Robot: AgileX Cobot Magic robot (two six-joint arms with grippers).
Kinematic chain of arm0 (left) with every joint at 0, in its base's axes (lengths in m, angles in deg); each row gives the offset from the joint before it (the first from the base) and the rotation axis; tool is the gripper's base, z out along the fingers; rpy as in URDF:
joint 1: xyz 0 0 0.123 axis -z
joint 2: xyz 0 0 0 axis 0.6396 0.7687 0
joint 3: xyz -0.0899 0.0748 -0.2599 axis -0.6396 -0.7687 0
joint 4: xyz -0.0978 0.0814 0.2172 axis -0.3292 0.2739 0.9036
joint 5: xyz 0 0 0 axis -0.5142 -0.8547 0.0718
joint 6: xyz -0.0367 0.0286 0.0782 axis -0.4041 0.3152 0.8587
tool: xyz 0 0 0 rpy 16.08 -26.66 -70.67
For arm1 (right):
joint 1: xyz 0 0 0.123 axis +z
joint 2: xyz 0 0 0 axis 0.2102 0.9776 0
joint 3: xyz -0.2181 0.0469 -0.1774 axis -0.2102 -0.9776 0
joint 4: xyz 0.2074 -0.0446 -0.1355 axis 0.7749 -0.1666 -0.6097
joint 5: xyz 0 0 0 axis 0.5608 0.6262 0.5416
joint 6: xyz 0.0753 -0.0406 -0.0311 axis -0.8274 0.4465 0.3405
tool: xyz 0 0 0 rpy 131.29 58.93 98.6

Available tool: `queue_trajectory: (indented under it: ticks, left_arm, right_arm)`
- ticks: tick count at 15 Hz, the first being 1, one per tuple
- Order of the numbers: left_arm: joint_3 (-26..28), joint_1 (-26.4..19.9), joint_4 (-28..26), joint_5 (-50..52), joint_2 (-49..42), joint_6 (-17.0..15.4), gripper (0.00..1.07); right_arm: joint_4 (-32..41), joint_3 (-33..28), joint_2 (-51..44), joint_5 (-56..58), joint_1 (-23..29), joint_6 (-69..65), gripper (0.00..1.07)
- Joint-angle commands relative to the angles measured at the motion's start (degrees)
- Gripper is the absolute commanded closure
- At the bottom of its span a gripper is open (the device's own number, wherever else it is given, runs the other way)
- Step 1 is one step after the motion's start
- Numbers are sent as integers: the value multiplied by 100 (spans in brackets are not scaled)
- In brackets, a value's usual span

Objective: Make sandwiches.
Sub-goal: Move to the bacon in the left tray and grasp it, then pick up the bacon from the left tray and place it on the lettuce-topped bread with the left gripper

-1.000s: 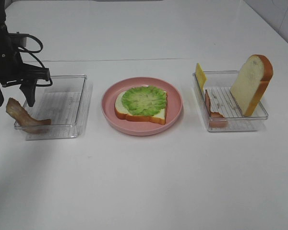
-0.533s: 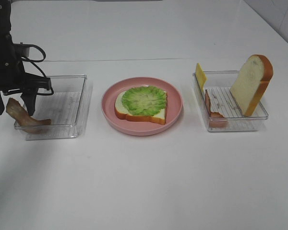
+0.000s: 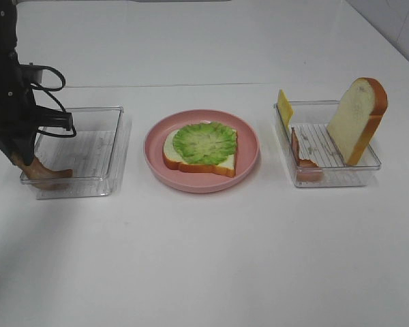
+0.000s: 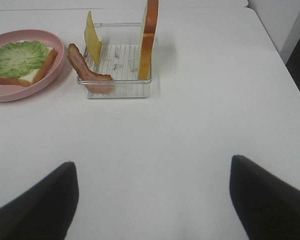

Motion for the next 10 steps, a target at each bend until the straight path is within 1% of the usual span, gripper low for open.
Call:
queue_trajectory:
  ticks: [1, 4, 7, 9, 10]
  left_arm:
    - [-29, -6, 40, 40, 0, 0, 107]
    - [6, -6, -40, 34, -69, 92, 107]
    - [166, -6, -350, 40, -292, 258, 107]
    - [430, -6, -1071, 166, -430, 579, 107]
    - [579, 11, -2240, 596, -533, 1157, 107]
  right_arm:
    - [-34, -6, -34, -40, 11, -63, 29]
    - [-34, -6, -34, -40, 11, -63, 29]
    - [-34, -6, -34, -40, 11, -63, 29]
    - [-34, -6, -34, -40, 11, -63, 29]
    - [-34, -6, -34, -40, 11, -63, 29]
